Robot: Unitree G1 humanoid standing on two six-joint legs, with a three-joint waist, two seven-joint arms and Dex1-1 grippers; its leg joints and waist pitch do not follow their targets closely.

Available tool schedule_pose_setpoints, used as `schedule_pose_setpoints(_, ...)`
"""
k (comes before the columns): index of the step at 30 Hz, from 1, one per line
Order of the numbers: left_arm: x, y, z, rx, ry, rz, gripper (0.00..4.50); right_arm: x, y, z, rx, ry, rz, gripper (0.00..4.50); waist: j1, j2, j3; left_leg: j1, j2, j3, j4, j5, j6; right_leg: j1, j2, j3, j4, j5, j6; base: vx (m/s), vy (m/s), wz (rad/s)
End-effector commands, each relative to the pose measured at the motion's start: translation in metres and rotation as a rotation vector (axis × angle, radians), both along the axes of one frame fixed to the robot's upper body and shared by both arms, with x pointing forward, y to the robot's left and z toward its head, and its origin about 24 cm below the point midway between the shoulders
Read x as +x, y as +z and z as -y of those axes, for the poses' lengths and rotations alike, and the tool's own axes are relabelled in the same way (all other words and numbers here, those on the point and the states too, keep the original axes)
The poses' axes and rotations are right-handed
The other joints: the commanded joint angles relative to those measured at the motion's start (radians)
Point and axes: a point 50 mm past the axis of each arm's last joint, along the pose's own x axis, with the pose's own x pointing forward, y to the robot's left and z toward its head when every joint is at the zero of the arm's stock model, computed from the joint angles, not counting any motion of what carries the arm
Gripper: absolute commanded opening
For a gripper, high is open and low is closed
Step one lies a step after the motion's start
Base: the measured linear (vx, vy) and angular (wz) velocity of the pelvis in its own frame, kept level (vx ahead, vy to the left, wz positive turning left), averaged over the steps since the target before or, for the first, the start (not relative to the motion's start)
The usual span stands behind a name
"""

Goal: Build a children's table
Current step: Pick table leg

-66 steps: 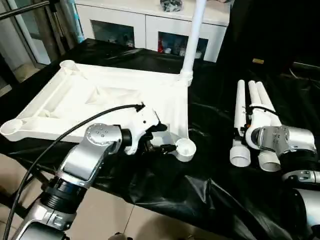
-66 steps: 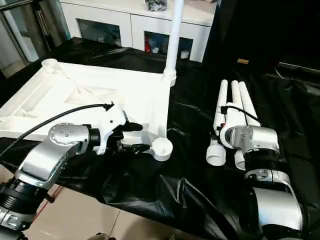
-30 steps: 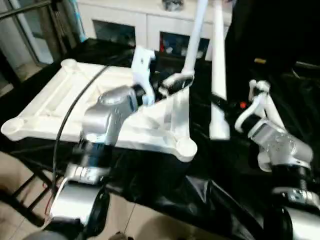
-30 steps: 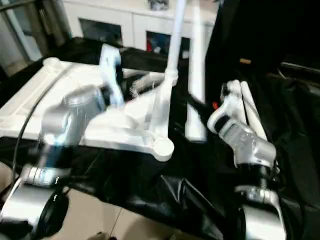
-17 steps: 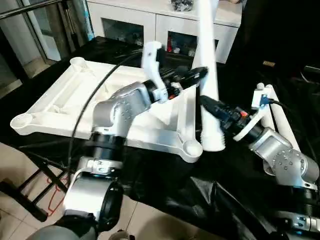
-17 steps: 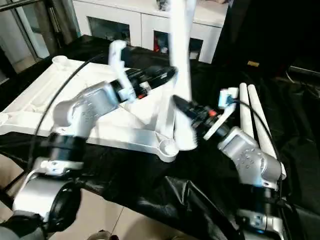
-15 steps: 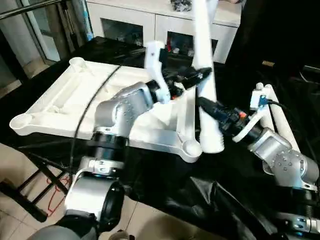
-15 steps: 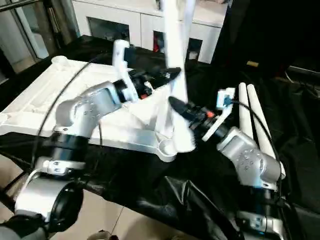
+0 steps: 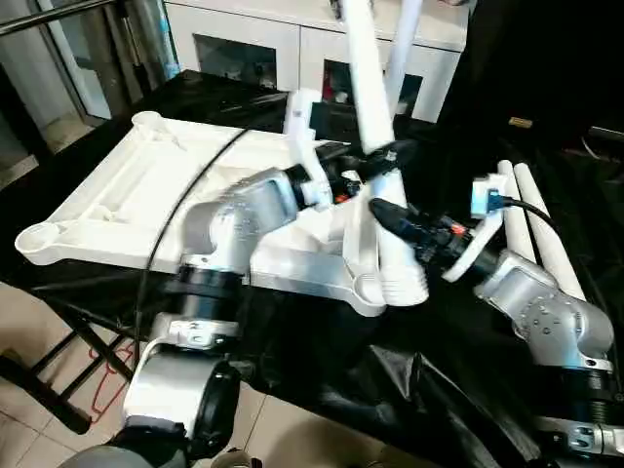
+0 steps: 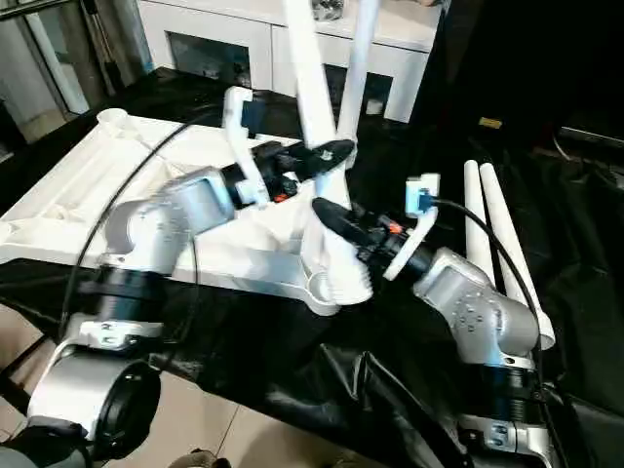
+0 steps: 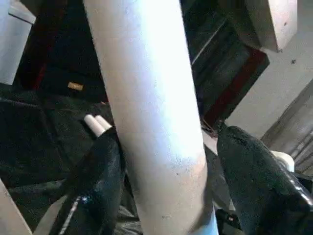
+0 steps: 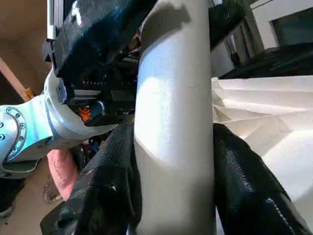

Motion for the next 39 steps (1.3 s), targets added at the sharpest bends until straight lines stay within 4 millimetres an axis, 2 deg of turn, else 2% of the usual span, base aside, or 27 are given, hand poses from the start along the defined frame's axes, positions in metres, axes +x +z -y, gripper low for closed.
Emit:
schedule_pose_setpoints(1,-0.005,0.006,0.007,-0.027,-0.046,0.017,2.85,0.0,0.002,-0.004,-0.021,0.009,0.006,1.82,0.002,-0.016,-0.079,0.009,0.047,-0.023,-0.057,-0.071,0.072,0.06,-0.088,0.05,-0.081,-0.214,-0.159,0.0,0.0,0.0)
schedule_pose_setpoints(3,-0.004,0.006,0.005,-0.035,-0.029,0.015,2.57,0.0,0.002,-0.005,-0.023,0.015,0.006,1.82,0.004,-0.018,-0.08,0.009,0.048,-0.023,-0.057,-0.07,0.07,0.061,-0.089,0.05,-0.08,-0.221,-0.154,0.0,0.0,0.0)
schedule_pose_setpoints(7,0.0,0.005,0.002,-0.033,0.006,0.004,2.36,0.001,0.001,-0.006,-0.029,0.02,0.0,1.82,0.003,-0.02,-0.08,0.008,0.047,-0.023,-0.057,-0.067,0.069,0.061,-0.089,0.05,-0.08,-0.217,-0.151,0.0,0.0,0.0)
schedule_pose_setpoints(8,0.0,0.004,0.001,-0.033,0.009,0.001,2.14,0.001,0.001,-0.006,-0.03,0.022,-0.001,1.82,0.004,-0.02,-0.08,0.008,0.047,-0.023,-0.056,-0.067,0.07,0.061,-0.089,0.051,-0.08,-0.213,-0.152,0.0,0.0,0.0)
schedule_pose_setpoints(17,-0.003,0.006,0.001,-0.043,-0.01,0.014,1.89,0.002,0.0,-0.008,-0.053,0.017,0.0,1.8,0.003,-0.018,-0.08,0.008,0.047,-0.023,-0.057,-0.069,0.067,0.061,-0.088,0.05,-0.08,-0.212,-0.152,0.0,0.0,0.0)
schedule_pose_setpoints(18,-0.002,0.006,0.001,-0.039,0.003,0.02,1.88,0.003,0.0,-0.008,-0.063,0.012,0.001,2.36,0.004,-0.017,-0.08,0.009,0.047,-0.023,-0.057,-0.07,0.065,0.061,-0.089,0.051,-0.081,-0.216,-0.151,0.0,0.0,0.0)
schedule_pose_setpoints(21,0.004,0.008,-0.001,0.014,0.093,0.065,1.87,0.007,0.0,-0.012,-0.111,-0.019,0.001,2.59,0.001,-0.014,-0.08,0.011,0.048,-0.024,-0.058,-0.074,0.059,0.059,-0.087,0.051,-0.081,-0.211,-0.152,0.0,0.0,0.0)
schedule_pose_setpoints(22,0.004,0.008,-0.001,0.014,0.093,0.065,1.87,0.007,0.0,-0.012,-0.111,-0.019,0.001,2.59,0.0,-0.016,-0.079,0.009,0.049,-0.025,-0.059,-0.075,0.059,0.06,-0.087,0.052,-0.082,-0.21,-0.147,0.0,0.0,0.0)
schedule_pose_setpoints(23,0.005,0.009,-0.001,0.042,0.126,0.087,1.85,0.007,0.0,-0.013,-0.131,-0.024,0.007,2.91,0.0,-0.016,-0.08,0.009,0.048,-0.024,-0.058,-0.074,0.058,0.061,-0.087,0.052,-0.08,-0.207,-0.146,0.0,0.0,0.0)
schedule_pose_setpoints(24,0.007,0.009,-0.001,0.064,0.158,0.1,1.85,0.008,-0.001,-0.016,-0.169,-0.037,0.007,2.96,0.001,-0.015,-0.081,0.01,0.049,-0.025,-0.059,-0.07,0.058,0.061,-0.088,0.052,-0.079,-0.2,-0.145,0.0,0.0,0.0)
schedule_pose_setpoints(25,0.009,0.009,-0.002,0.085,0.189,0.113,1.85,0.009,-0.001,-0.018,-0.204,-0.049,0.009,2.97,0.0,-0.016,-0.081,0.009,0.049,-0.025,-0.058,-0.068,0.058,0.061,-0.088,0.052,-0.078,-0.195,-0.145,0.0,0.0,0.0)
schedule_pose_setpoints(27,0.014,0.012,-0.003,0.184,0.323,0.189,1.85,0.017,-0.006,-0.034,-0.397,-0.122,0.004,2.96,-0.005,-0.014,-0.08,0.009,0.052,-0.029,-0.06,-0.07,0.038,0.059,-0.086,0.051,-0.077,-0.198,-0.134,0.0,0.0,0.0)
schedule_pose_setpoints(28,0.014,0.012,-0.003,0.184,0.323,0.189,1.85,0.017,-0.006,-0.034,-0.397,-0.122,0.004,2.96,-0.009,-0.016,-0.08,0.007,0.05,-0.03,-0.061,-0.067,0.035,0.061,-0.085,0.051,-0.078,-0.2,-0.13,0.0,0.0,0.0)
schedule_pose_setpoints(31,0.013,0.014,-0.002,0.212,0.342,0.222,1.84,0.023,-0.011,-0.037,-0.462,-0.167,-0.024,2.96,-0.01,-0.014,-0.08,0.011,0.05,-0.026,-0.06,-0.074,0.032,0.057,-0.088,0.055,-0.079,-0.215,-0.136,0.0,0.0,0.0)
schedule_pose_setpoints(33,0.014,0.016,-0.002,0.226,0.365,0.242,1.84,0.028,-0.016,-0.037,-0.521,-0.223,-0.06,2.96,-0.007,-0.013,-0.081,0.012,0.051,-0.026,-0.06,-0.068,0.031,0.057,-0.087,0.055,-0.074,-0.185,-0.146,0.0,0.0,0.0)
schedule_pose_setpoints(36,0.014,0.016,-0.002,0.234,0.374,0.252,1.84,0.031,-0.017,-0.039,-0.521,-0.249,-0.071,2.96,-0.006,-0.012,-0.082,0.013,0.05,-0.024,-0.058,-0.068,0.033,0.057,-0.088,0.057,-0.072,-0.153,-0.165,0.0,0.0,0.0)
schedule_pose_setpoints(37,0.014,0.016,-0.002,0.234,0.374,0.252,1.84,0.031,-0.017,-0.039,-0.521,-0.249,-0.071,2.59,-0.006,-0.016,-0.081,0.013,0.051,-0.023,-0.059,-0.069,0.035,0.058,-0.088,0.057,-0.072,-0.15,-0.166,0.0,0.0,0.0)
schedule_pose_setpoints(38,0.014,0.016,-0.001,0.236,0.379,0.253,1.84,0.033,-0.015,-0.041,-0.51,-0.253,-0.057,2.59,-0.005,-0.012,-0.082,0.011,0.051,-0.024,-0.059,-0.064,0.037,0.059,-0.089,0.057,-0.069,-0.139,-0.169,0.0,0.0,0.0)
schedule_pose_setpoints(39,0.014,0.015,-0.001,0.241,0.383,0.257,1.84,0.033,-0.014,-0.042,-0.504,-0.255,-0.046,2.59,-0.006,-0.013,-0.082,0.011,0.051,-0.024,-0.059,-0.063,0.039,0.059,-0.089,0.057,-0.069,-0.132,-0.17,0.0,0.0,0.0)
